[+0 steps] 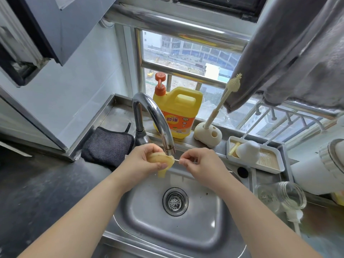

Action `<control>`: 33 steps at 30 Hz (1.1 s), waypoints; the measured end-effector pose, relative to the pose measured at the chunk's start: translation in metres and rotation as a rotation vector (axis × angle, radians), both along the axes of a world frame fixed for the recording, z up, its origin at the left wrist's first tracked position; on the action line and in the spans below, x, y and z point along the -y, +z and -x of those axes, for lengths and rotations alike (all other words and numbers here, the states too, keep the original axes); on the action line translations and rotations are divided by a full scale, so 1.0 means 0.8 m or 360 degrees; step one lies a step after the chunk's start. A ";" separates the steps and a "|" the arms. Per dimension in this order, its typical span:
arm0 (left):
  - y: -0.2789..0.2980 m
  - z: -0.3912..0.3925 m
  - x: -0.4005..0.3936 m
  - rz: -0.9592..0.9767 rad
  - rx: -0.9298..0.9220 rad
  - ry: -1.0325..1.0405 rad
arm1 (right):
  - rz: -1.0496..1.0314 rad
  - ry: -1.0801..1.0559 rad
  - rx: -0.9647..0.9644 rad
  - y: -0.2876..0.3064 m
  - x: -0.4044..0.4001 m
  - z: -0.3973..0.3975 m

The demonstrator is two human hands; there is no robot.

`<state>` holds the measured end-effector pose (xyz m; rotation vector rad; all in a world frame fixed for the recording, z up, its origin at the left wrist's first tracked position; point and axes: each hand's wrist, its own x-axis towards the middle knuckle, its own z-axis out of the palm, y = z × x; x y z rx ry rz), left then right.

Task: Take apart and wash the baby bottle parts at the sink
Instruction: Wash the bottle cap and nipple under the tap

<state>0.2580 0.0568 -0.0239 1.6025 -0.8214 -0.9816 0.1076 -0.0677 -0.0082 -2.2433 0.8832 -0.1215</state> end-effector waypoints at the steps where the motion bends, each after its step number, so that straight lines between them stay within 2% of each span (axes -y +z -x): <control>1: 0.000 0.003 0.001 -0.0002 -0.0019 -0.0019 | 0.0001 0.0007 0.0026 0.001 -0.002 -0.003; 4: 0.000 0.005 0.002 0.0038 -0.0113 -0.0032 | -0.0011 0.0042 0.0056 0.002 -0.005 -0.007; 10: -0.010 0.001 -0.008 0.0152 -0.0496 0.0093 | -0.0111 -0.0014 0.0033 -0.004 -0.001 0.003; 15: -0.003 0.006 -0.002 -0.0082 -0.0263 0.0013 | 0.0030 0.0083 0.0006 0.009 -0.010 -0.013; 17: 0.002 0.004 0.002 -0.0186 -0.0058 -0.0041 | 0.0083 0.0107 -0.0029 0.009 -0.012 -0.014; 20: 0.002 0.002 0.003 -0.0211 0.0097 -0.0063 | 0.0073 0.0108 -0.0030 0.006 -0.015 -0.010; 25: -0.004 0.001 -0.006 -0.0006 -0.0240 0.0105 | 0.0005 0.0031 -0.0048 0.003 -0.004 0.003; 30: -0.007 0.000 -0.006 0.0077 -0.0363 0.0058 | -0.0008 0.0024 0.0063 0.005 -0.007 -0.005; 33: -0.008 0.001 -0.004 0.0210 -0.0678 0.0198 | -0.0149 -0.0013 0.0124 0.005 -0.006 -0.002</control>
